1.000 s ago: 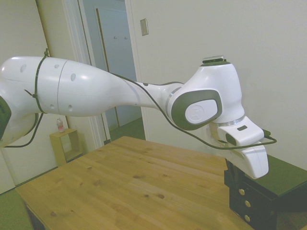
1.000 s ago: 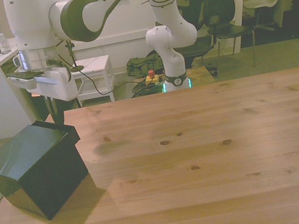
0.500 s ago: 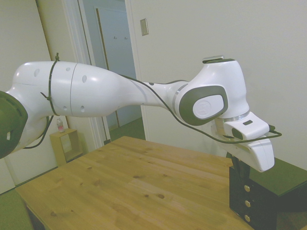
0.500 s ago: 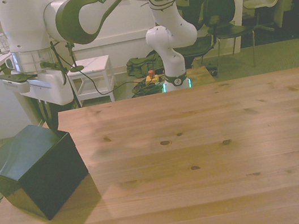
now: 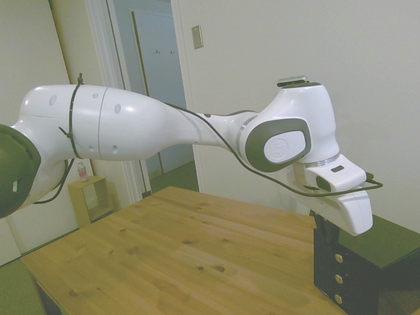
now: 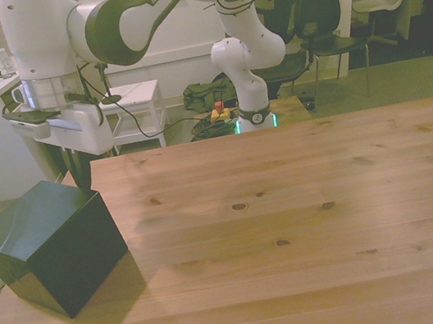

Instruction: Close the top drawer

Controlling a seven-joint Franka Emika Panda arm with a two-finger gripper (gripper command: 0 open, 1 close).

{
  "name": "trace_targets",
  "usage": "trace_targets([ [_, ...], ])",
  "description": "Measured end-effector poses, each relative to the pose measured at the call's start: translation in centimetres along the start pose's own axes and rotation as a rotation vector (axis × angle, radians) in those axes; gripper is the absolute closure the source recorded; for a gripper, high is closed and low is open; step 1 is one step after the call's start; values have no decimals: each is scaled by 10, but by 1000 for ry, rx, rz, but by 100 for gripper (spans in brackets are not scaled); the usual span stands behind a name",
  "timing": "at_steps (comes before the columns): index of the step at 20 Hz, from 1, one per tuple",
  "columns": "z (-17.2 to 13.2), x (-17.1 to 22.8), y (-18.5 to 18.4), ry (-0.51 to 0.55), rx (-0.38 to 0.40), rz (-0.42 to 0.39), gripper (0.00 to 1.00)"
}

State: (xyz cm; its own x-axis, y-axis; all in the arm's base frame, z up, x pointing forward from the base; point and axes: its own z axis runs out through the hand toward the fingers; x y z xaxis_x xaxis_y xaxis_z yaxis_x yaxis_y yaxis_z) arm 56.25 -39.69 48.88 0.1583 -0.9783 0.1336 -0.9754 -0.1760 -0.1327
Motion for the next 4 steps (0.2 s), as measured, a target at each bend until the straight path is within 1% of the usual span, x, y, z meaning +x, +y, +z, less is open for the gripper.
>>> trace_targets([
  [4, -12, -47, 0, -43, 18, -22, 0],
])
